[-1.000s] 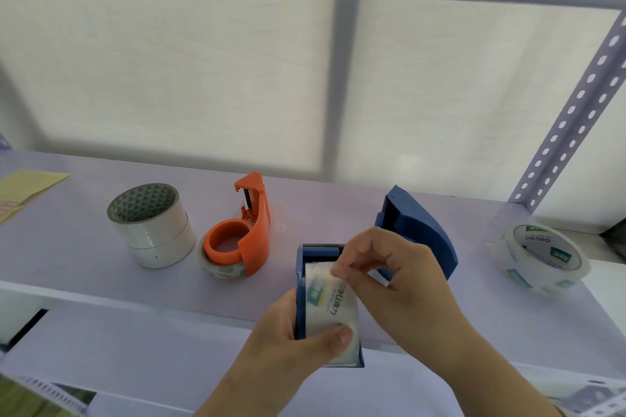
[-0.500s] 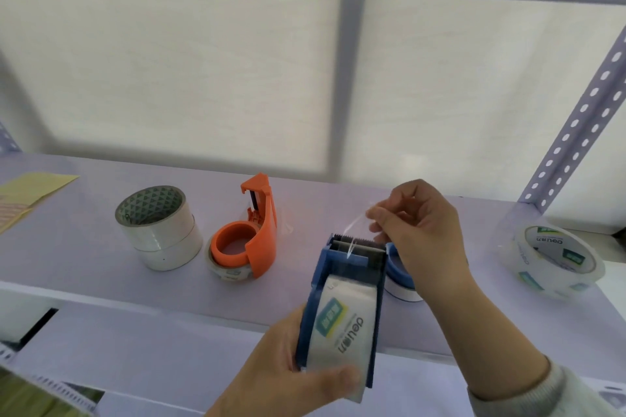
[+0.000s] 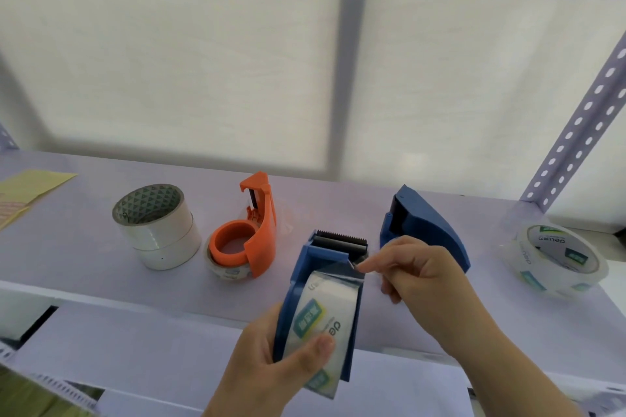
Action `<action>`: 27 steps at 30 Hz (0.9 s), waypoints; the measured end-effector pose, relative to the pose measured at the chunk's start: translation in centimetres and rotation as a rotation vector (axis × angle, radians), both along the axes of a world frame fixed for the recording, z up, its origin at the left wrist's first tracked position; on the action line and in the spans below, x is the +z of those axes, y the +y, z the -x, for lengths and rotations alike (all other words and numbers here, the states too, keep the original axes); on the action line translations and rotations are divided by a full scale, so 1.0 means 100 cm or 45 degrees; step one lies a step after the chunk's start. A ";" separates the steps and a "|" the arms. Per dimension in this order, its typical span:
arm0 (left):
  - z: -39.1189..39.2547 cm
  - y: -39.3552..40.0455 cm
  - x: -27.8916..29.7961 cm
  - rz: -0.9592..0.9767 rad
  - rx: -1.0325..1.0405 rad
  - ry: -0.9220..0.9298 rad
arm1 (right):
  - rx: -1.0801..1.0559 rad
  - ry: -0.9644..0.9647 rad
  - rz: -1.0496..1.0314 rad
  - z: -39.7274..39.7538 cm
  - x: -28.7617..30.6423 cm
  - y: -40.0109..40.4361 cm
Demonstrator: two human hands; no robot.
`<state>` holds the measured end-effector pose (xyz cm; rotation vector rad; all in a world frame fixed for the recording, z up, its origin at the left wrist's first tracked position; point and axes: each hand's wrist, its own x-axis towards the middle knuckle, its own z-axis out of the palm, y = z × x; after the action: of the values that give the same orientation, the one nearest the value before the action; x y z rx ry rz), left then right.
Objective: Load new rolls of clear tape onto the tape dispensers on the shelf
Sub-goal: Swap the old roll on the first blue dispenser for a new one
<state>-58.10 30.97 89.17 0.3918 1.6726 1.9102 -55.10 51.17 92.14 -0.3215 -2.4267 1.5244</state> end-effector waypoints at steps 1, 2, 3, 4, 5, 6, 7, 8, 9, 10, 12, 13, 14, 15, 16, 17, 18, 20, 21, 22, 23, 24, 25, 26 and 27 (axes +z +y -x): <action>0.000 0.000 0.000 0.006 0.004 0.006 | 0.020 -0.029 -0.001 -0.001 0.000 0.000; -0.001 0.000 0.001 0.015 0.009 0.013 | 0.039 -0.059 0.005 -0.002 0.000 0.000; -0.001 0.000 0.001 0.021 0.013 0.020 | 0.053 -0.084 0.017 -0.003 0.001 0.000; -0.002 0.001 0.002 0.023 0.013 0.025 | 0.059 -0.100 0.028 -0.004 0.001 0.000; -0.002 0.000 0.002 0.028 0.012 0.030 | 0.057 -0.106 0.032 -0.004 0.001 0.000; -0.002 0.001 0.003 0.033 0.010 0.037 | 0.047 -0.102 0.024 -0.004 0.001 0.001; -0.003 0.001 0.003 0.036 0.010 0.045 | 0.034 -0.087 0.007 -0.004 0.001 0.001; -0.003 0.001 0.004 0.035 0.010 0.053 | 0.019 -0.066 -0.023 -0.004 0.001 0.001; -0.004 0.001 0.005 0.033 0.009 0.062 | 0.006 -0.044 -0.065 -0.004 0.001 0.001; -0.004 0.001 0.005 0.030 0.006 0.068 | -0.005 -0.023 -0.119 -0.003 0.002 0.000; -0.005 0.002 0.006 0.031 0.003 0.073 | -0.007 0.009 -0.243 -0.003 0.002 -0.001; -0.005 0.001 0.005 0.035 0.003 0.074 | -0.004 0.025 -0.297 -0.003 0.002 -0.002; -0.005 0.001 0.005 0.039 0.001 0.077 | -0.001 0.044 -0.343 -0.002 0.001 -0.002; -0.006 0.001 0.005 0.043 -0.001 0.083 | 0.003 0.067 -0.388 -0.002 0.000 -0.002; -0.006 0.001 0.005 0.043 -0.002 0.087 | 0.005 0.089 -0.435 -0.002 -0.002 -0.002; -0.006 0.001 0.006 0.043 -0.001 0.089 | 0.006 0.109 -0.478 -0.001 -0.003 -0.002; -0.007 0.002 0.007 0.041 -0.001 0.092 | 0.005 0.125 -0.515 0.000 -0.004 -0.002; -0.008 0.002 0.008 0.038 -0.003 0.103 | 0.004 0.150 -0.562 0.001 -0.005 -0.001; -0.008 0.002 0.008 0.036 -0.006 0.108 | 0.003 0.158 -0.576 0.001 -0.005 0.000; -0.008 0.002 0.009 0.034 -0.008 0.111 | 0.000 0.170 -0.584 0.002 -0.005 0.000; -0.008 0.002 0.009 0.035 -0.010 0.111 | -0.004 0.187 -0.586 0.002 -0.005 0.001; -0.009 0.002 0.009 0.036 -0.015 0.110 | -0.007 0.201 -0.586 0.003 -0.005 0.003; -0.009 0.002 0.008 0.040 -0.024 0.109 | -0.008 0.210 -0.587 0.004 -0.004 0.003; -0.009 0.002 0.008 0.045 -0.035 0.105 | -0.005 0.209 -0.589 0.006 -0.004 0.004; -0.010 0.002 0.007 0.050 -0.044 0.099 | 0.002 0.196 -0.586 0.008 -0.004 0.004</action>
<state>-57.11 31.20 89.90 0.4819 1.7388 1.8558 -55.93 51.58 91.77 -0.1033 -2.5532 0.9085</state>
